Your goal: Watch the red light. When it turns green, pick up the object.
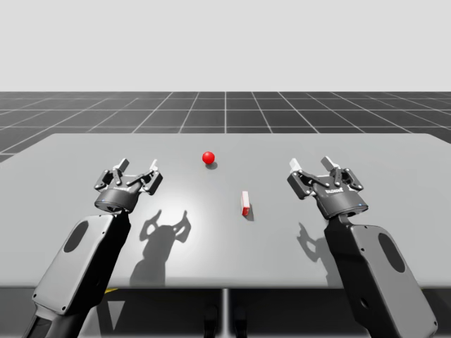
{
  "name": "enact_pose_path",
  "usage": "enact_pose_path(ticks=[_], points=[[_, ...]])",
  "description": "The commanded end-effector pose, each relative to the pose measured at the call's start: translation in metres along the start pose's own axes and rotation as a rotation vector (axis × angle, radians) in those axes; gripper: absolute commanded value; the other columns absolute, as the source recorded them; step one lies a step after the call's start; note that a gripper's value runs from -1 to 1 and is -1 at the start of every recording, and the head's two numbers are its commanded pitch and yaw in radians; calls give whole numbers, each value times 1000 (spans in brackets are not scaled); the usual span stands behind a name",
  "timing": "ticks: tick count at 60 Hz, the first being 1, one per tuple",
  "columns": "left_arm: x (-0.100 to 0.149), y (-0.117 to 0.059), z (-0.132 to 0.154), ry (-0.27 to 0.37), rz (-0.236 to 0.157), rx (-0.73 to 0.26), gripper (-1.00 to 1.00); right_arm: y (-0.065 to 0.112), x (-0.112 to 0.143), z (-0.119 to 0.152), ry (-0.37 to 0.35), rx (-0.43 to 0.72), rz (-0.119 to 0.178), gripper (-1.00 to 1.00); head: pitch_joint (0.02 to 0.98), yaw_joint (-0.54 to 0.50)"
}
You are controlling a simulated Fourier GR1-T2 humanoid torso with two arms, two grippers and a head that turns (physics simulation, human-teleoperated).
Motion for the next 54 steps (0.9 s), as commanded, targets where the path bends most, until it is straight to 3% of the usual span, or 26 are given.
enact_pose_path(ticks=[1, 54], points=[[0, 0, 0, -4, 3, -1, -1000, 0, 0, -1, -1, -3, 8, -1000, 582, 102], [1, -2, 1, -8, 2, 0, -1000, 1, -1, -1, -3, -2, 27, -1000, 586, 87]])
